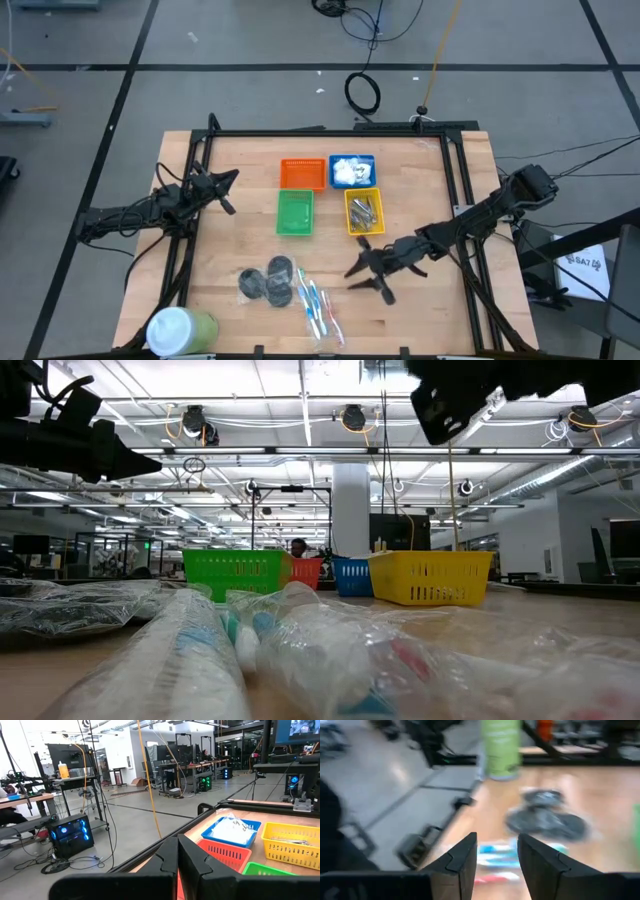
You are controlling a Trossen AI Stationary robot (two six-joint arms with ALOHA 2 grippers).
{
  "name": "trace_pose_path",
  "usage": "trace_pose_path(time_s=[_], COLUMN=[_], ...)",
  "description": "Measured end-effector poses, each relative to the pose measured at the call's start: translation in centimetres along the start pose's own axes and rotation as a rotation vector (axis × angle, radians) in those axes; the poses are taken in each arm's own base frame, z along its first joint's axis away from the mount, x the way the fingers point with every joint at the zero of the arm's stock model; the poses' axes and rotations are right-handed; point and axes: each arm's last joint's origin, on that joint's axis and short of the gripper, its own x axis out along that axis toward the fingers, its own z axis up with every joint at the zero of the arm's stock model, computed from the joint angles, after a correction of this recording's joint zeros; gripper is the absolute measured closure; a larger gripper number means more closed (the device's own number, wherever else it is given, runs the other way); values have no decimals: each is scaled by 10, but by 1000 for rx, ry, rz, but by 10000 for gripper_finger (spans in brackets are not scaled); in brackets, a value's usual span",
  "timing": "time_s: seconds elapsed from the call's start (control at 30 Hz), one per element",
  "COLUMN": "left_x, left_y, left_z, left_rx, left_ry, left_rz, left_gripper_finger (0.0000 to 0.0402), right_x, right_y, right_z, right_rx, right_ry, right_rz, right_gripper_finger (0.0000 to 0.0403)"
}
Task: Pick & Place Travel size toiletries
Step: Put the black hairbrush into the orange bin
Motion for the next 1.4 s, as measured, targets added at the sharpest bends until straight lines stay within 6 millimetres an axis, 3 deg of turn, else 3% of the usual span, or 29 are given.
trace_pose_path(time_s=[0.1,0.23,0.43,0.63,0.83,0.97,1.23,1.4], left_x=[0,0,0,0,0,0,0,0], left_y=[0,0,0,0,0,0,0,0], left_z=[0,0,0,0,0,0,0,0], left_rx=[0,0,0,0,0,0,0,0], left_ry=[0,0,0,0,0,0,0,0], left_rz=[0,0,1,0,0,0,0,0], left_gripper_finger=[401,401,401,401,401,401,401,401], right_x=[-15,-50,-104,-139,-164,-176,-192,-197], right_y=[-4,-7,-8,-13,-23,-31,-44,-49], right_z=[9,26,39,12,-28,-50,-45,-47], right_rx=[-18,-15,-68,-161,-206,-204,-180,-177], right_ry=[40,90,89,-23,-335,-453,-531,-521], right_rz=[-63,-109,-422,-503,-506,-538,-736,-744], right_gripper_finger=[273,273,273,273,273,273,273,273])
